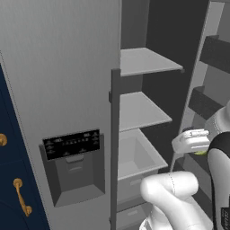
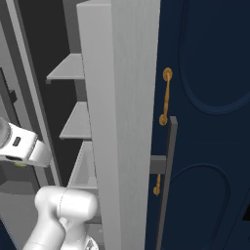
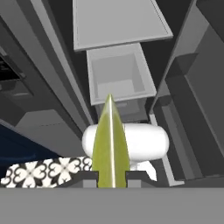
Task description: Grab a lemon wedge from the fridge and one ice cube from the ice bowl, and put them in the glass of lemonade.
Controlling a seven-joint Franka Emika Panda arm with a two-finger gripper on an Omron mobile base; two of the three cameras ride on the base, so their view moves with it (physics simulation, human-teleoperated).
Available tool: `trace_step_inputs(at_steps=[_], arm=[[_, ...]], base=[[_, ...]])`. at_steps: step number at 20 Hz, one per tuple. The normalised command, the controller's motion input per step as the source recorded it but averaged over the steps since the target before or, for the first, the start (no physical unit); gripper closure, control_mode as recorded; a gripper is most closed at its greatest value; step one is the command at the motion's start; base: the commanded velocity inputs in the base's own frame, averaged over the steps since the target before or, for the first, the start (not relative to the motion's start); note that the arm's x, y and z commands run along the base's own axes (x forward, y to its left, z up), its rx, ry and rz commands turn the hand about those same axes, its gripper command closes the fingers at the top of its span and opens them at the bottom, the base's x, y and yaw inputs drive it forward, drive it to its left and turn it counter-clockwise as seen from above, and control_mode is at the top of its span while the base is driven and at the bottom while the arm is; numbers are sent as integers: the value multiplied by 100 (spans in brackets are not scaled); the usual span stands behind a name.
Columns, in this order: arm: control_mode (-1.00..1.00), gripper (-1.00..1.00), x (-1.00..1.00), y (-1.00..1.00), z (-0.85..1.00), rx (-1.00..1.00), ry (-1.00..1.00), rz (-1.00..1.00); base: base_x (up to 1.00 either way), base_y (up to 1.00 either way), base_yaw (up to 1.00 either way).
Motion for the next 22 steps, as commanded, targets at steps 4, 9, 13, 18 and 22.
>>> trace_step_inputs(at_steps=[4, 9, 13, 18, 22], arm=[[-100, 100, -2, 0, 0, 0, 0, 0], [100, 100, -2, 0, 0, 0, 0, 0], [100, 100, 0, 0, 0, 0, 0, 0], [100, 100, 0, 0, 0, 0, 0, 0], [100, 100, 0, 0, 0, 0, 0, 0]], base=[[0, 0, 0], [-50, 13, 0], [-100, 47, 4], [-82, 54, 50], [-30, 51, 86]])
